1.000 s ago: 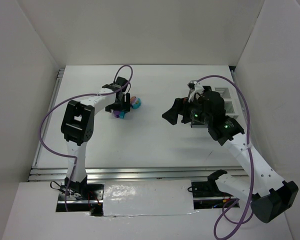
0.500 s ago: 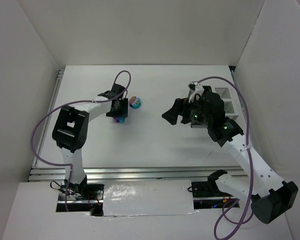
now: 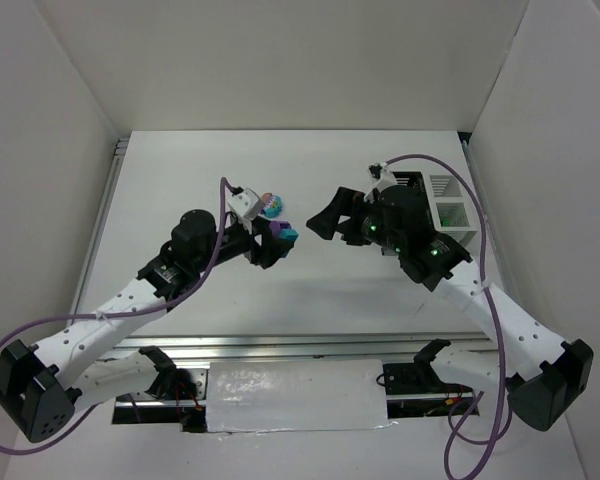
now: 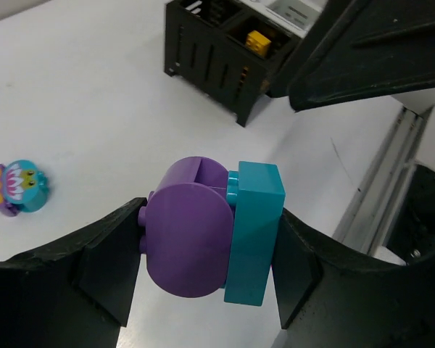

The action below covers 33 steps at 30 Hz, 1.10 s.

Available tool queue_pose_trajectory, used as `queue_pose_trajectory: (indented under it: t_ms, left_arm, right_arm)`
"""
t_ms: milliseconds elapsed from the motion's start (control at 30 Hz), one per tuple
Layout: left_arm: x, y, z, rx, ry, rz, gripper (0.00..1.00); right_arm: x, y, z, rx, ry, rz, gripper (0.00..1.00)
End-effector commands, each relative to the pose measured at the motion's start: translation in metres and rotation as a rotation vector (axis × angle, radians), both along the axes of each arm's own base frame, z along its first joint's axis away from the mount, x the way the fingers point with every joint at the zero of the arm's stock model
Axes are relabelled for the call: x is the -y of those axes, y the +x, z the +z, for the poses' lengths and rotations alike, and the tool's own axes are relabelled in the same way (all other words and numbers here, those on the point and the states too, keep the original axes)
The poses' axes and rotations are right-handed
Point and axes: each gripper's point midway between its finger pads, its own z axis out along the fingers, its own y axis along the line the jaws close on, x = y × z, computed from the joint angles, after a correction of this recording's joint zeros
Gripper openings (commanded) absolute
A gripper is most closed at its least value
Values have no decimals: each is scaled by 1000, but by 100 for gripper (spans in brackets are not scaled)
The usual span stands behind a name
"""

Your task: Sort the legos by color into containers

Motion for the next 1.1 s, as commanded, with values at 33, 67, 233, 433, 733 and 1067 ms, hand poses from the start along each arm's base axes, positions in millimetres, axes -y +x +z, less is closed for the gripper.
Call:
queue_pose_trajectory:
  t_ms: [33,67,233,433,733,1067]
  left_arm:
    - [20,-23,21,109,-34,-186,0]
    - [20,-25,20,109,-31,-197,0]
    - [25,-31,24,112,-22,-245,0]
    - [26,-32,29,118,-12,-251,2]
    - [25,-28,34,123,8,-229,13]
    - [11,-28,58,32,-80,-110,100]
  right_arm:
    - [-37,-17,34,32,85,121,97]
    - [-42,-20,34,31,88,137,96]
    - [-54,-32,36,38,106,175,91]
    - [-79,-41,15,-9,33,236,63]
    - [-96,-45,-9,-47,-31,270,0]
    - [-63,-28,11,161,144,374,0]
